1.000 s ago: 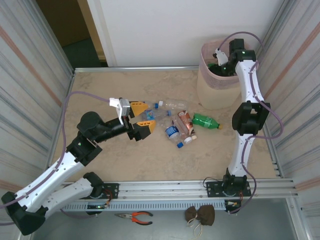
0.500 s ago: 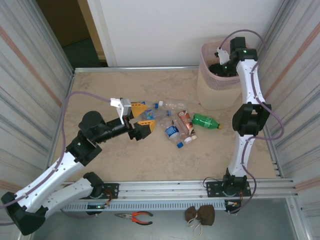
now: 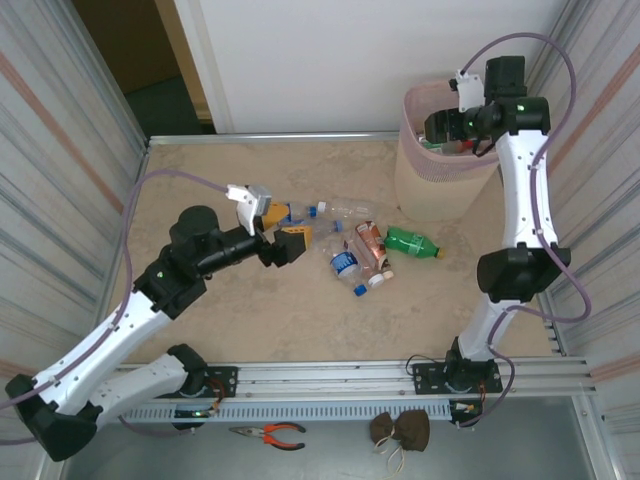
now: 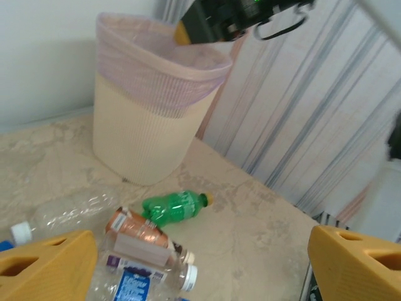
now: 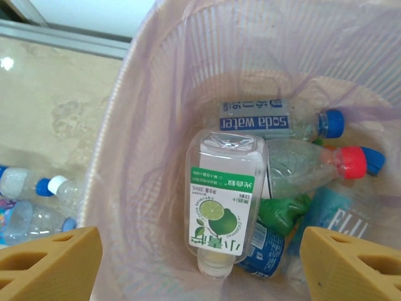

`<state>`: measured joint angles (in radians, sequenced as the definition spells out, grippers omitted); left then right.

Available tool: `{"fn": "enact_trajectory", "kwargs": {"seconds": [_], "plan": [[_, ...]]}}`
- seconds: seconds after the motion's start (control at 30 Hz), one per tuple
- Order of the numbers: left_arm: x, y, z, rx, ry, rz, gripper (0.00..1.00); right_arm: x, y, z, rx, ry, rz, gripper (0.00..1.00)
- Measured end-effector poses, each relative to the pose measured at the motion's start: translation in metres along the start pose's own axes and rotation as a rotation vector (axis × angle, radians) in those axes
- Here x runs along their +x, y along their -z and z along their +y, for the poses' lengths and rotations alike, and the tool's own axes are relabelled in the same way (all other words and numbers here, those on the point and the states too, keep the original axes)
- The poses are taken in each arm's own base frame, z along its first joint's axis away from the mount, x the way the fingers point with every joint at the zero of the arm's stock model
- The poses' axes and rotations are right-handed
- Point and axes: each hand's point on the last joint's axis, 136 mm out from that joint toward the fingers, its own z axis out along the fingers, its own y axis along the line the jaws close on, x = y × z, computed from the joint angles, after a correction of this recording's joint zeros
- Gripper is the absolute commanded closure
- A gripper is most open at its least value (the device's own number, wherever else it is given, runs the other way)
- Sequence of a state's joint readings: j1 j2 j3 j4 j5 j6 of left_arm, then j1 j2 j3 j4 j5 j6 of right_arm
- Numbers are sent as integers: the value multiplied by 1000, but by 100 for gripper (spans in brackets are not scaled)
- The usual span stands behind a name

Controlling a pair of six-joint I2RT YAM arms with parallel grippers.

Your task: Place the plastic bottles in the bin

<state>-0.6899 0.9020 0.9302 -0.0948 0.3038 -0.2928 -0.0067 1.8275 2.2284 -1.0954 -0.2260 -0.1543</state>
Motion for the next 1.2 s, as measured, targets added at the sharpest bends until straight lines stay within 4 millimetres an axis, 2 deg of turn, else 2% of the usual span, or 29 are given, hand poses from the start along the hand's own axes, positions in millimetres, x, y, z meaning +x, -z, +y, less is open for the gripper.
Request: {"fn": "enact_trajectory", "kwargs": {"seconds": [0.23, 0.47, 0.63, 0.97, 1.2], "plan": [[21, -18, 43, -156, 136, 120, 18, 9, 29, 15, 7, -36, -66, 22], [49, -29, 112, -411, 413, 207, 20, 26, 58, 45, -29, -43, -135, 22], [71, -32, 157, -650, 646, 262, 21, 35, 73, 53, -35, -44, -165, 22], [114, -31, 228, -982, 1088, 277, 16, 41, 83, 59, -36, -43, -188, 21], [119, -44, 255, -1078, 1326, 189, 13, 43, 83, 55, -15, -45, -184, 19]]}}
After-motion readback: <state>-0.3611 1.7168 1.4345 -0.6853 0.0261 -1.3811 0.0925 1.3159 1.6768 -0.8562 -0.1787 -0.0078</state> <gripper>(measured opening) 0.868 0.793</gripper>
